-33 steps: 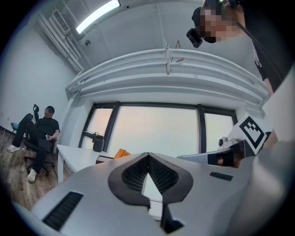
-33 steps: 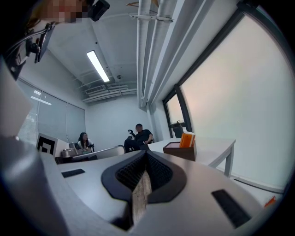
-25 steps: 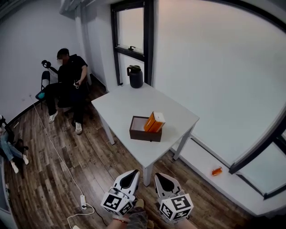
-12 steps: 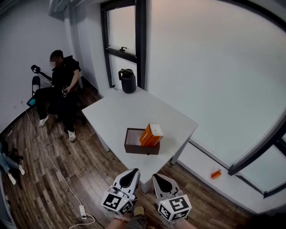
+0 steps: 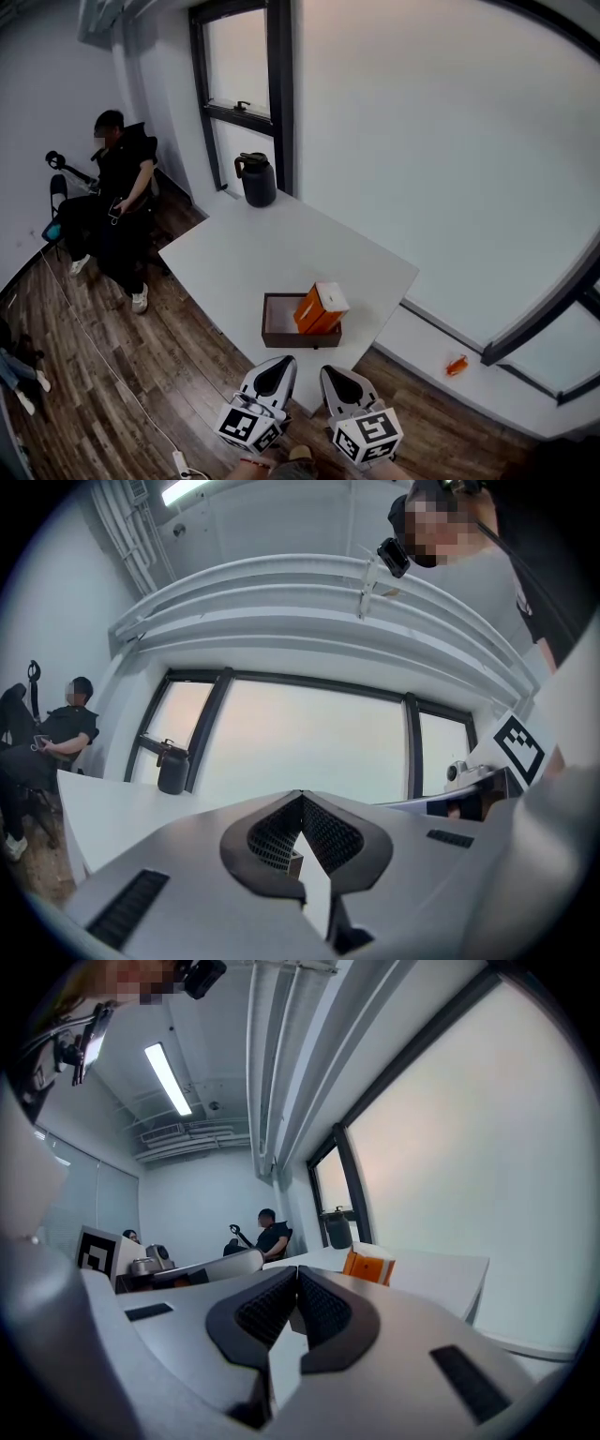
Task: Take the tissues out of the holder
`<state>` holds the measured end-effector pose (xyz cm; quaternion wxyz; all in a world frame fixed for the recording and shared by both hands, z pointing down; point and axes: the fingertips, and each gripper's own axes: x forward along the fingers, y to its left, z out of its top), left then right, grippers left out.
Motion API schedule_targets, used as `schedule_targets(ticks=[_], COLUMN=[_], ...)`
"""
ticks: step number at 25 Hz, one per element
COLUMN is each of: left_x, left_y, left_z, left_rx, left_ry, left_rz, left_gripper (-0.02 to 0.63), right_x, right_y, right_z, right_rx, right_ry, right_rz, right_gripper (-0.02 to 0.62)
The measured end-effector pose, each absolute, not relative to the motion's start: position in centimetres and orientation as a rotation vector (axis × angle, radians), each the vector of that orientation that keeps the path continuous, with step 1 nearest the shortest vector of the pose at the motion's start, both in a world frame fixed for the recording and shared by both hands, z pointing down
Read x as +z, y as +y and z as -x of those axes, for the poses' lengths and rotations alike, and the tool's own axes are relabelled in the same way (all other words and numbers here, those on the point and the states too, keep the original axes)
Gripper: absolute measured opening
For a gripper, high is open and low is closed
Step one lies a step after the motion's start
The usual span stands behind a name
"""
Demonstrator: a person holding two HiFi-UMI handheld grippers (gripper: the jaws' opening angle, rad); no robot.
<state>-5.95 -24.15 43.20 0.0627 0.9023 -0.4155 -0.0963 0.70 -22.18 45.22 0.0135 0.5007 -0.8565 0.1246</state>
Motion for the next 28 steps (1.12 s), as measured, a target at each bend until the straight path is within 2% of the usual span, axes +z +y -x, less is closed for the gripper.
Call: schedule_targets(ticks=[14, 28], left_x=[44.7, 45.7], left_y=[-27.7, -30.2], left_z=[8.0, 7.6], left_rx=[-0.282, -0.273], left_ry=[-1.249, -1.330], left_rz=[-2.684, -2.625], left_gripper=[0.005, 0.005], right_x=[45.8, 46.4], right_y=[-25.5, -28.8], right_z=[1.2, 0.0], right_rx=[0.365, 0.278], right_ry=[-2.637, -2.622], right_rz=[-1.532, -1.476], right_gripper=[0.005, 0.006])
